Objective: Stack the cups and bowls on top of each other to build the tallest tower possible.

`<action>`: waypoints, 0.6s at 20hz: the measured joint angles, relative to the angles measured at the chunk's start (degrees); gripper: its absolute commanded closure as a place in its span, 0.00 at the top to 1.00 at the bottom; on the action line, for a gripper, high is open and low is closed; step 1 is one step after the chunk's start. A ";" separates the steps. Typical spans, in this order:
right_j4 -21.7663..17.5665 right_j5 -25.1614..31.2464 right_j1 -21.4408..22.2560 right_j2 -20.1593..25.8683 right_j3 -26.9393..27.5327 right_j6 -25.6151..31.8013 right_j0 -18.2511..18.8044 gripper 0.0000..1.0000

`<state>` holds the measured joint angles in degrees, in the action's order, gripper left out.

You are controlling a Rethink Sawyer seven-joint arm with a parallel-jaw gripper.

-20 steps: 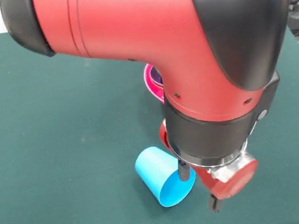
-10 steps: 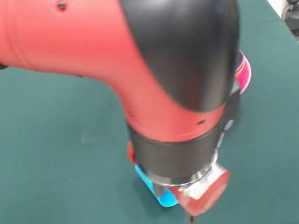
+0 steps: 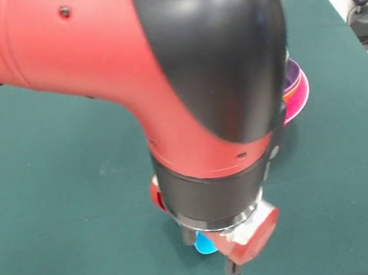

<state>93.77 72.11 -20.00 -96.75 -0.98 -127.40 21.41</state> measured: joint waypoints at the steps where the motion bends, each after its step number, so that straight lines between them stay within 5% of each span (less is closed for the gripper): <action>1: -0.51 -0.01 -0.01 0.25 -0.04 0.00 -0.39 1.00; 12: -7.94 0.80 0.32 5.22 -0.43 0.00 -5.81 1.00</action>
<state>85.82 72.92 -19.68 -91.53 -1.41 -127.40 15.60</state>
